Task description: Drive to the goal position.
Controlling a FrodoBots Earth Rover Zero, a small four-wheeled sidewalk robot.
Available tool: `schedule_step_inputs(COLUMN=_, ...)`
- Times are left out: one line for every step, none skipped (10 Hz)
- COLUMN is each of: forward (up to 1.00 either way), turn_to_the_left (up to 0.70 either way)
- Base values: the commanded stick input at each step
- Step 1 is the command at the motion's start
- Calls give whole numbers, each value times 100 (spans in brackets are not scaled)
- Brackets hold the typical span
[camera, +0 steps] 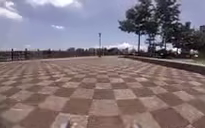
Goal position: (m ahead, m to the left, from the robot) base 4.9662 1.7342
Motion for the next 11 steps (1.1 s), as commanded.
schedule_step_inputs(forward=70, turn_to_the_left=0)
schedule_step_inputs(forward=70, turn_to_the_left=0)
schedule_step_inputs(forward=70, turn_to_the_left=0)
schedule_step_inputs(forward=70, turn_to_the_left=0)
schedule_step_inputs(forward=70, turn_to_the_left=0)
schedule_step_inputs(forward=70, turn_to_the_left=0)
schedule_step_inputs(forward=70, turn_to_the_left=0)
schedule_step_inputs(forward=70, turn_to_the_left=0)
schedule_step_inputs(forward=70, turn_to_the_left=0)
schedule_step_inputs(forward=70, turn_to_the_left=0)
schedule_step_inputs(forward=70, turn_to_the_left=0)
